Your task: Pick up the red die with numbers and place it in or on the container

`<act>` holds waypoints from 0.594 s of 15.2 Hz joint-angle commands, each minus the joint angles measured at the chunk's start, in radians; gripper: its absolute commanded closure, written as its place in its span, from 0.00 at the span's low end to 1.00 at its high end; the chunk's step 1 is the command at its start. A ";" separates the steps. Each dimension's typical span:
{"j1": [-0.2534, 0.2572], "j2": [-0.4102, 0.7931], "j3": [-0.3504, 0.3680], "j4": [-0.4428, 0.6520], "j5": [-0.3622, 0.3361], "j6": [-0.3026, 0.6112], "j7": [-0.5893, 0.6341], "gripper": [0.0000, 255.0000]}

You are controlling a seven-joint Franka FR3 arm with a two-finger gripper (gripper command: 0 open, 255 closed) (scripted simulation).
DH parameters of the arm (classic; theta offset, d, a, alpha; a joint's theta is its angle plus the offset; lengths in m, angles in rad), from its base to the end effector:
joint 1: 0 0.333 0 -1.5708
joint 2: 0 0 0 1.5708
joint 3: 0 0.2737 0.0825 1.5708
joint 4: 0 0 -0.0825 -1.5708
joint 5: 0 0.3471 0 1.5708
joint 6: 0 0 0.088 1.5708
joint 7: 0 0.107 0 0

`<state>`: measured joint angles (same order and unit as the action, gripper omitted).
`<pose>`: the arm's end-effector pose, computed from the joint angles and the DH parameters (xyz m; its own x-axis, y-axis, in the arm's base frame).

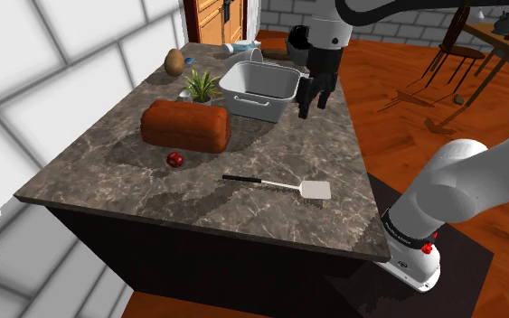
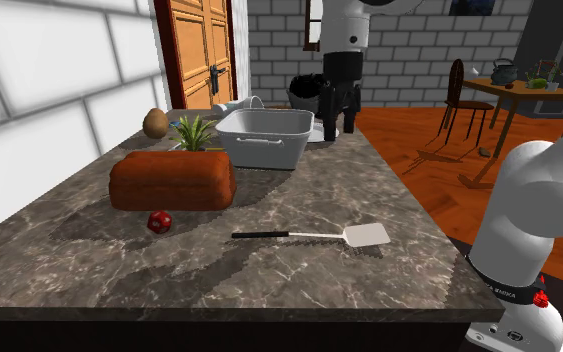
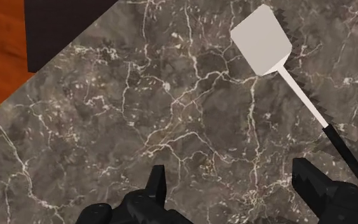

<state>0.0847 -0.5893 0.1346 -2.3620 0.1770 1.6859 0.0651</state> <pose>0.3399 0.0979 0.5016 0.9898 0.1038 -0.0971 0.0949 -0.9912 -0.0923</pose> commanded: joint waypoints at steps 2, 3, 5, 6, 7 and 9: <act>0.014 0.083 0.042 0.040 0.025 0.056 0.046 0.00; 0.019 0.112 0.057 0.054 0.031 0.075 0.062 0.00; 0.027 0.171 0.087 0.086 0.041 0.111 0.095 0.00; 0.032 0.202 0.101 0.104 0.044 0.129 0.112 0.00; 0.036 0.233 0.115 0.123 0.046 0.146 0.129 0.00; 0.043 0.297 0.142 0.164 0.046 0.177 0.163 0.00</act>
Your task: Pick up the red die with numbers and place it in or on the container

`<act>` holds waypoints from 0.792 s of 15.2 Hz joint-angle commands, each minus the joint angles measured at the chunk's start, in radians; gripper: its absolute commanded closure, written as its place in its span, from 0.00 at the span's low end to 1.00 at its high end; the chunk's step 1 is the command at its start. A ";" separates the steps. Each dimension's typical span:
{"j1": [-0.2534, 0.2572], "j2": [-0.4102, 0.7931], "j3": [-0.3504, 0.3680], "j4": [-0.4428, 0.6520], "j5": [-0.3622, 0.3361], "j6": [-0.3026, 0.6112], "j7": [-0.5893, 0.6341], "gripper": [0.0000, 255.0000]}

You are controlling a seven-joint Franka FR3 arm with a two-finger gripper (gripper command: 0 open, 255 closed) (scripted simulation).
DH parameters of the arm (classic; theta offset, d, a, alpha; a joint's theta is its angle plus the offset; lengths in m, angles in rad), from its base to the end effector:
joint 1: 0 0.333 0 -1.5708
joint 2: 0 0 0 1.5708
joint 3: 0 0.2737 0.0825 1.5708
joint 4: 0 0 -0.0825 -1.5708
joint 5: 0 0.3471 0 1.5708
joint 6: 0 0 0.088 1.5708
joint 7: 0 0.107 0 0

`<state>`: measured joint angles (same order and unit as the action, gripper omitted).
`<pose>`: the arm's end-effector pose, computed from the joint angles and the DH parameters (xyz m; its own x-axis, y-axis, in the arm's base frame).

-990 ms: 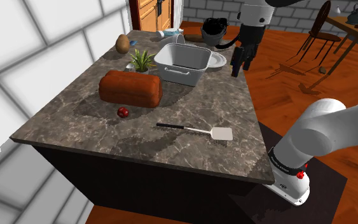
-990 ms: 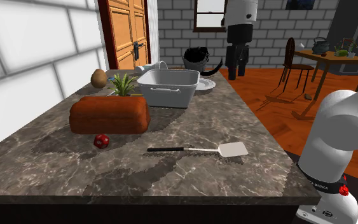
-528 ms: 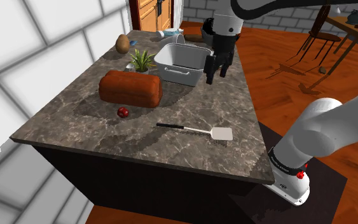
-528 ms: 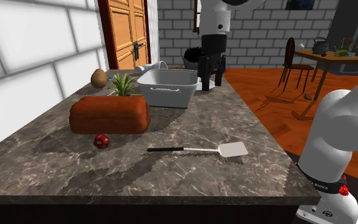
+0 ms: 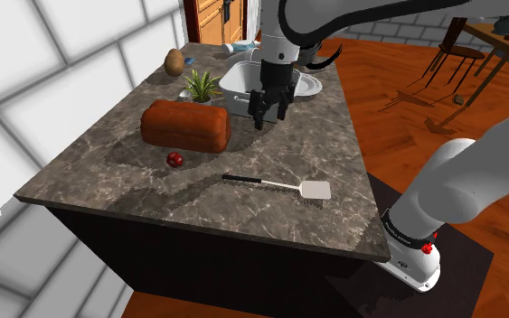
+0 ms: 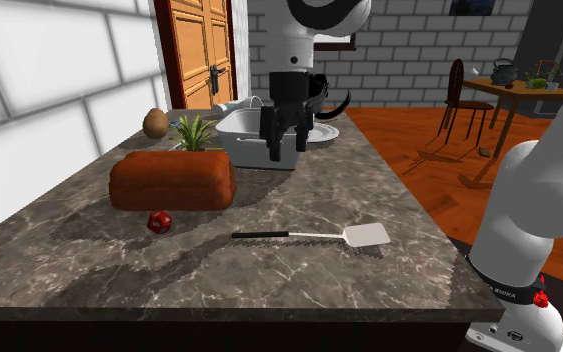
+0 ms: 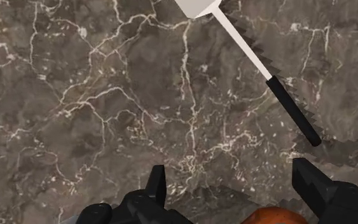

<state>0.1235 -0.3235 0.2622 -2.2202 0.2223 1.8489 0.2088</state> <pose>0.3912 0.1838 0.4702 0.9916 0.0985 -0.0843 0.0888 -0.9897 -0.1120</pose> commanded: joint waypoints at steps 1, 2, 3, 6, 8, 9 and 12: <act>0.008 0.064 0.027 0.045 -0.001 0.029 0.037 0.00; 0.012 0.097 0.040 0.068 -0.004 0.043 0.055 0.00; 0.017 0.131 0.052 0.093 -0.009 0.056 0.074 0.00; 0.031 0.235 0.085 0.175 -0.031 0.091 0.131 0.00; 0.044 0.307 0.104 0.235 -0.053 0.108 0.170 0.00; 0.051 0.344 0.111 0.268 -0.065 0.116 0.190 0.00; 0.078 0.457 0.130 0.374 -0.107 0.129 0.249 0.00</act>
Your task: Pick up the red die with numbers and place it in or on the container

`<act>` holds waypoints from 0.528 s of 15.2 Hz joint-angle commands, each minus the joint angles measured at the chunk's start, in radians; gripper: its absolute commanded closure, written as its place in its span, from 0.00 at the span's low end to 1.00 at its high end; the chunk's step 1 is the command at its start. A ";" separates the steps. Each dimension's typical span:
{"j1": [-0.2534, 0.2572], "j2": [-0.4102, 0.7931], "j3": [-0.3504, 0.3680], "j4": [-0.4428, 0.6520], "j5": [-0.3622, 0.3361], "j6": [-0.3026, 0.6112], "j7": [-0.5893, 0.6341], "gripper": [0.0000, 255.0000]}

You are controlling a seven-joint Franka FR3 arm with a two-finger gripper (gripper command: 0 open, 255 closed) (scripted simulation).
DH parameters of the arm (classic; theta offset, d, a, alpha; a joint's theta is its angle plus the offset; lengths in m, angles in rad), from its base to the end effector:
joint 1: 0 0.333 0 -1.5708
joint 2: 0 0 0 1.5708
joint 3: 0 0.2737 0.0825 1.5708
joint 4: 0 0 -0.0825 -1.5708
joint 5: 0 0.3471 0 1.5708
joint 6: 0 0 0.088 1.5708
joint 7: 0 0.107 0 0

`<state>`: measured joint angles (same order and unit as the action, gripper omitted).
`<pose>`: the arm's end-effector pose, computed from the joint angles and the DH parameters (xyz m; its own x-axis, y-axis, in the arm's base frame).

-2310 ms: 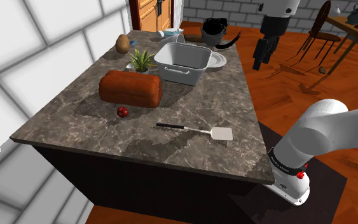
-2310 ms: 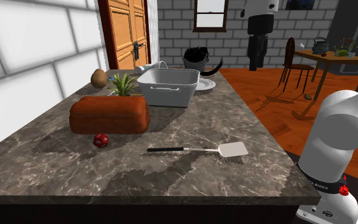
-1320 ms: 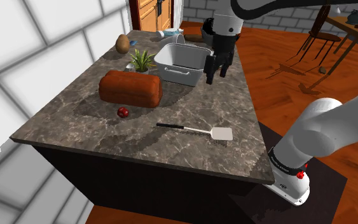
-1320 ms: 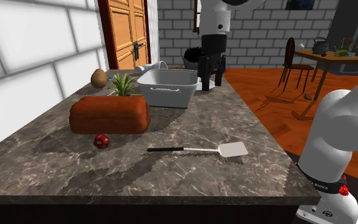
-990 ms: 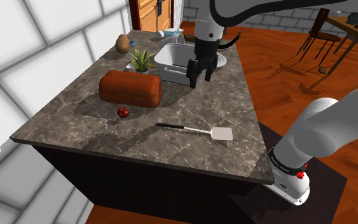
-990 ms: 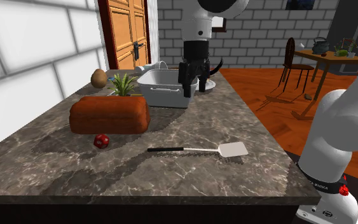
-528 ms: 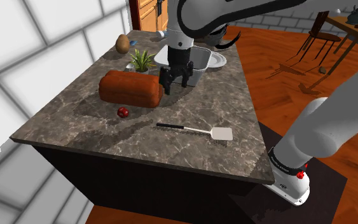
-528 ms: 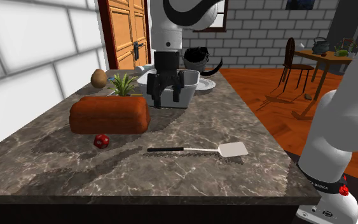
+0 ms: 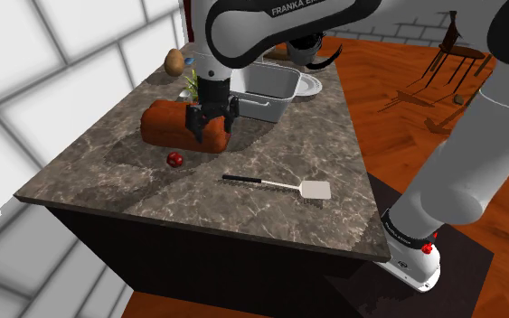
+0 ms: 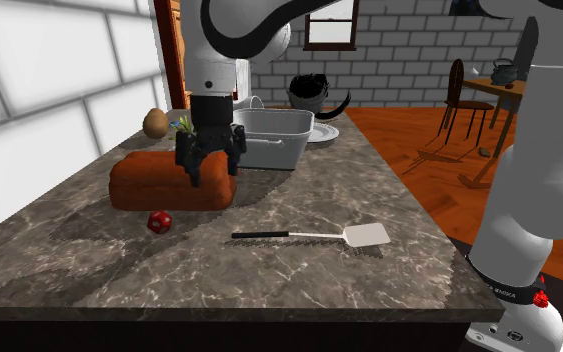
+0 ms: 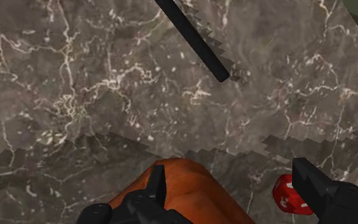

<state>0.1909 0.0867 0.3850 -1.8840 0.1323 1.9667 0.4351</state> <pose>0.4546 0.3005 0.4362 0.9934 0.0928 -0.0671 0.0828 -0.9869 -0.1386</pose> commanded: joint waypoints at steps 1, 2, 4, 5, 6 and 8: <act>0.021 0.085 0.011 0.076 -0.033 0.014 0.042 0.00; 0.033 0.124 0.014 0.116 -0.048 0.014 0.061 0.00; 0.060 0.203 0.017 0.203 -0.080 0.010 0.097 0.00; 0.076 0.243 0.017 0.249 -0.096 0.006 0.114 0.00; 0.091 0.284 0.016 0.298 -0.111 -0.001 0.130 0.00; 0.117 0.347 0.014 0.376 -0.133 -0.013 0.152 0.00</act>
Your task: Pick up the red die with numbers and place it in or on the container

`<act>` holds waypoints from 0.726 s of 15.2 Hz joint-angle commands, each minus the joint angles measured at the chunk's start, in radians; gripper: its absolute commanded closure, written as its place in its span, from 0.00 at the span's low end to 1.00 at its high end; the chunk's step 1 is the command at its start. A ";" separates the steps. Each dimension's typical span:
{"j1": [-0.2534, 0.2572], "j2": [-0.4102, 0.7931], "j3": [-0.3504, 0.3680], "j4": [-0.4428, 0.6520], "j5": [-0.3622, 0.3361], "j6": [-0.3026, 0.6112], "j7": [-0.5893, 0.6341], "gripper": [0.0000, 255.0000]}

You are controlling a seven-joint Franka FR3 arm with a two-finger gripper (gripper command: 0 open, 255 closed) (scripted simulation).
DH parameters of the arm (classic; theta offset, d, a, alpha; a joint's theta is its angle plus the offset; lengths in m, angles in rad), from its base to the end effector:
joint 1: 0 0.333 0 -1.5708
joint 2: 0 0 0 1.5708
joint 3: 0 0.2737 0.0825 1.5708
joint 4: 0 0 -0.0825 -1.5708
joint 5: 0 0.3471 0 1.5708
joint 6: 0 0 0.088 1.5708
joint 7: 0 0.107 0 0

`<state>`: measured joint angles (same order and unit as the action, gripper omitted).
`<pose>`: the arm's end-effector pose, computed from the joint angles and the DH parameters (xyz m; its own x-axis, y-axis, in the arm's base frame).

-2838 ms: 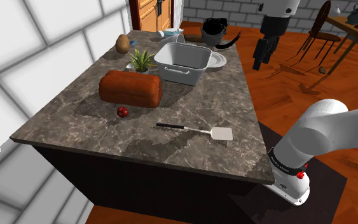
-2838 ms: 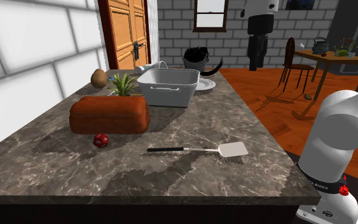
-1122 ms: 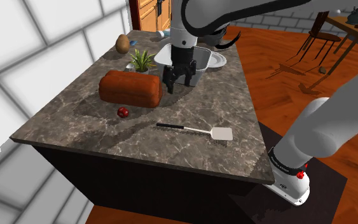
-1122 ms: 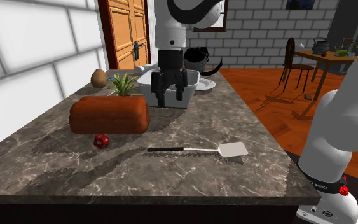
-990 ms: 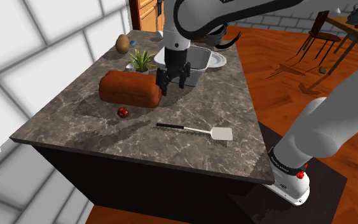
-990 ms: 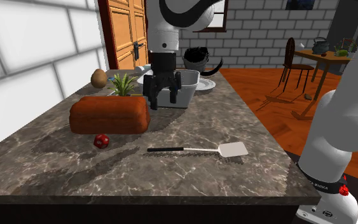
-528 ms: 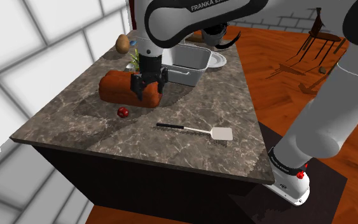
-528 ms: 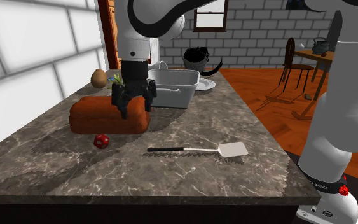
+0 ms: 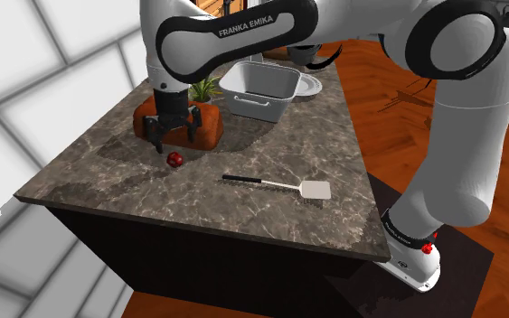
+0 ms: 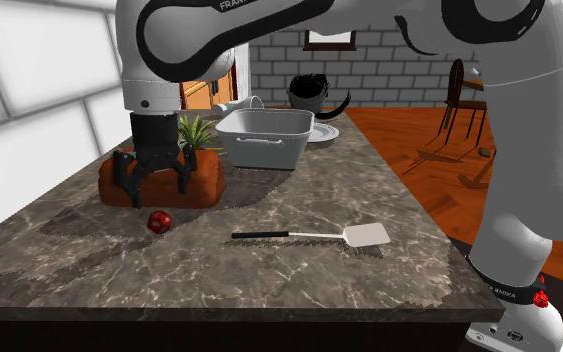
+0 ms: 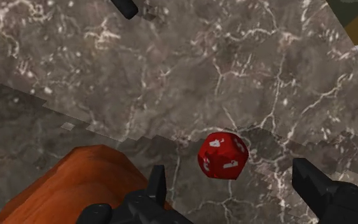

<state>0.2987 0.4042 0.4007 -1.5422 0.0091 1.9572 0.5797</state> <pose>0.4962 0.3781 0.4128 0.9945 0.0883 -0.0562 0.0785 -0.9845 -0.1567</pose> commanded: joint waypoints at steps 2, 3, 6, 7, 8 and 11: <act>0.012 0.036 -0.003 0.017 -0.012 0.020 0.009 0.00; 0.013 0.040 -0.004 0.009 -0.014 0.031 0.010 0.00; 0.017 0.053 -0.004 -0.013 -0.018 0.066 0.012 0.00; 0.018 0.057 -0.005 -0.020 -0.020 0.077 0.013 0.00; 0.019 0.060 -0.005 -0.024 -0.021 0.084 0.014 0.00; 0.018 0.060 -0.005 -0.024 -0.021 0.084 0.014 0.00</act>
<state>0.3168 0.4540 0.3979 -1.5545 -0.0118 2.0361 0.5917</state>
